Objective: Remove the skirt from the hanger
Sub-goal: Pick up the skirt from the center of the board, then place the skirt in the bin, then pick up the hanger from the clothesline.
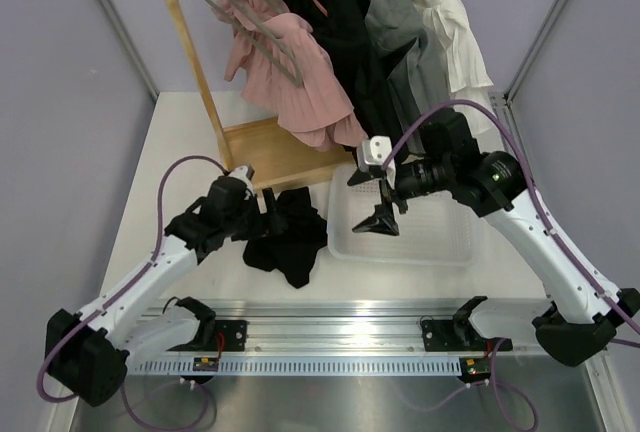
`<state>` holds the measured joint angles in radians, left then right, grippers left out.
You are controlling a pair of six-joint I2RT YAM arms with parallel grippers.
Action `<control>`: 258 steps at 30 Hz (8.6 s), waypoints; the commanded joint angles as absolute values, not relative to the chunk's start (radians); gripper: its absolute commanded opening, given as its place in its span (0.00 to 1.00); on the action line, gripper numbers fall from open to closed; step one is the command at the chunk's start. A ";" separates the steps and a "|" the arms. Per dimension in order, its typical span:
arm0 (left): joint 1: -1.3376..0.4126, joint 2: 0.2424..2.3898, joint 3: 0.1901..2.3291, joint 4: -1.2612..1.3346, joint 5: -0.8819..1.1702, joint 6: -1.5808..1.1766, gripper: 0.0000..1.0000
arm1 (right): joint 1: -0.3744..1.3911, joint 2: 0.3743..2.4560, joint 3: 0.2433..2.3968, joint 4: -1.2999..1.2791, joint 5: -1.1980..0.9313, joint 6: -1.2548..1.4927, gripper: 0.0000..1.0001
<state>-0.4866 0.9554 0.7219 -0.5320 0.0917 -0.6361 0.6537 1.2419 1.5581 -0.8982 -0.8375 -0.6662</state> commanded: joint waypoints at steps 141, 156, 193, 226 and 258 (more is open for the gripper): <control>-0.497 1.738 2.299 -0.471 -0.387 -0.647 0.71 | -0.201 0.808 1.011 -0.773 -1.201 -0.561 1.00; -0.449 1.796 2.330 -0.422 -0.334 -0.736 0.66 | -0.201 0.804 1.014 -0.778 -1.206 -0.563 1.00; -0.425 1.902 2.327 -0.206 -0.318 -0.540 0.30 | -0.201 0.816 1.022 -0.799 -1.206 -0.574 1.00; -0.443 1.818 2.352 -0.133 -0.190 -0.457 0.00 | -0.201 0.827 1.023 -0.804 -1.204 -0.572 0.99; -0.472 1.694 2.227 -0.109 -0.147 -0.422 0.00 | -0.201 0.838 1.025 -0.808 -1.204 -0.575 0.99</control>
<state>-0.4603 1.7599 2.2364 -0.2234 -0.1932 -0.3851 -0.1940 0.8368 0.9916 -0.8097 -1.1900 -0.5613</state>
